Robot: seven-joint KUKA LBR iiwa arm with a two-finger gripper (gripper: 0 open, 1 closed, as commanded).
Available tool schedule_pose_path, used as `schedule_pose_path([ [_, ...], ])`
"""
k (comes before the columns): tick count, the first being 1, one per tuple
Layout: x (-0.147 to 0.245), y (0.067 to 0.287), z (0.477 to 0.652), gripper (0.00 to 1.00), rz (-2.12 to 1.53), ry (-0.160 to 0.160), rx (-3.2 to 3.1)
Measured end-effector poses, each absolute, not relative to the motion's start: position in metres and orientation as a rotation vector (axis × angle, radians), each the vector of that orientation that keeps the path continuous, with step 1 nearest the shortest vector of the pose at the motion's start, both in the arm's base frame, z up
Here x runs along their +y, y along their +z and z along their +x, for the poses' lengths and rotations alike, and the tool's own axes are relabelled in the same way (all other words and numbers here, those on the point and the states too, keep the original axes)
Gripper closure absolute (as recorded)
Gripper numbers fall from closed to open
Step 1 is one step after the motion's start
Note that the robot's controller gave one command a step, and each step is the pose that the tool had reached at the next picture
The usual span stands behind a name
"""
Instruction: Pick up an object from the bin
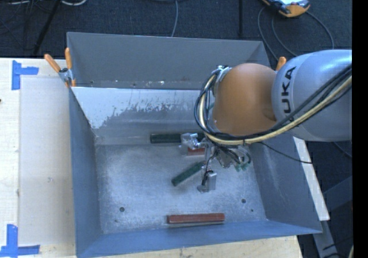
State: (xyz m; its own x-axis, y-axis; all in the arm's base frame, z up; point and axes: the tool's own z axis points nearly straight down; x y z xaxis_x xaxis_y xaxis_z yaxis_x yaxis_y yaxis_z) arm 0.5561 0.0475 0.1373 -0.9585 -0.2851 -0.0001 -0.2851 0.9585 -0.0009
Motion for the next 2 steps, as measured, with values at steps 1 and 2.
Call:
schedule_pose_path([
  [1, 0.06, 0.127, 0.56, 0.0, -0.782, 0.001, 3.042],
  [2, 0.054, 0.085, 0.569, 0.0, -0.96, 0.001, 2.991],
])
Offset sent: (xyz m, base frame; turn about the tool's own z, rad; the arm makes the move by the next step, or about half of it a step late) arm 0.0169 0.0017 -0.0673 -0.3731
